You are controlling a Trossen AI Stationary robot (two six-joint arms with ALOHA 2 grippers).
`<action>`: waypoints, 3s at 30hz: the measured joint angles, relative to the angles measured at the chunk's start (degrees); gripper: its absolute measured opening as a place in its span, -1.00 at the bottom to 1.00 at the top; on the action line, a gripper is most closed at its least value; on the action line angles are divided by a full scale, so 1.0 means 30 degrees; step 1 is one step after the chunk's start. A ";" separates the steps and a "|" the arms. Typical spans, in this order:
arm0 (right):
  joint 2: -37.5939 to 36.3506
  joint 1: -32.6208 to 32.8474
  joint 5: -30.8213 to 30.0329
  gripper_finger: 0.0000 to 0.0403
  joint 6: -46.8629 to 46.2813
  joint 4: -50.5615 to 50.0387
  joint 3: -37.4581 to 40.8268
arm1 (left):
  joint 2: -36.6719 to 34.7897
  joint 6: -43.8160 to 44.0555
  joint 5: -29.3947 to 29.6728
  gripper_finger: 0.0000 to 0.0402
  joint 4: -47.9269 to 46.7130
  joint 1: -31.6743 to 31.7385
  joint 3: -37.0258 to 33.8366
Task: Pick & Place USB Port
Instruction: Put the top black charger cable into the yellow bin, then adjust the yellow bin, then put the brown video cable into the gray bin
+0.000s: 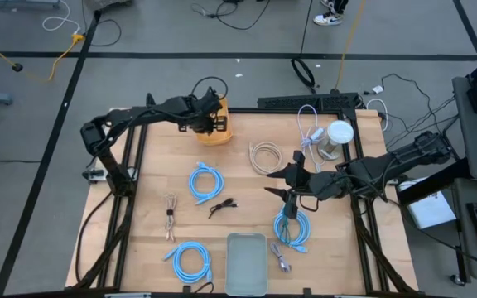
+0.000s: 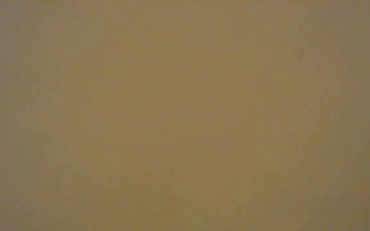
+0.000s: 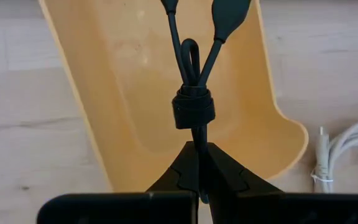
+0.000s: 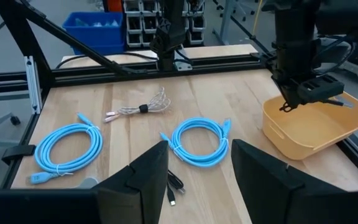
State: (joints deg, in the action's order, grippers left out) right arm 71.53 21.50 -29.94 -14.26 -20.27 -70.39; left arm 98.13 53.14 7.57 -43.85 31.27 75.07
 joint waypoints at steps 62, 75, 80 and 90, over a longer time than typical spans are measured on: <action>0.0000 0.0248 -0.0049 -0.16 -0.0510 0.0603 0.0000 | 0.0520 -0.7400 -0.0387 -1.00 0.2510 -0.0678 -0.0007; 0.0000 -0.0153 -0.0020 -0.16 0.0022 -0.0118 0.0000 | -0.6558 -0.8575 -0.5245 -1.00 -0.1301 -0.5947 0.0015; 0.0000 -0.0474 -0.0053 -0.16 0.0150 -0.1327 0.0000 | -0.7239 -0.8142 -0.4990 -1.00 -0.3221 -0.9683 0.0022; 0.0000 -0.2370 -0.0074 -0.16 -0.0906 -0.3866 0.0000 | -0.7402 -0.0034 0.0645 -0.99 -0.7122 -1.7057 -0.5268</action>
State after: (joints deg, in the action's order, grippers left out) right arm 71.53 14.39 -30.16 -16.98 -31.87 -70.39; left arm 75.92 53.04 9.50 -65.21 -19.90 59.26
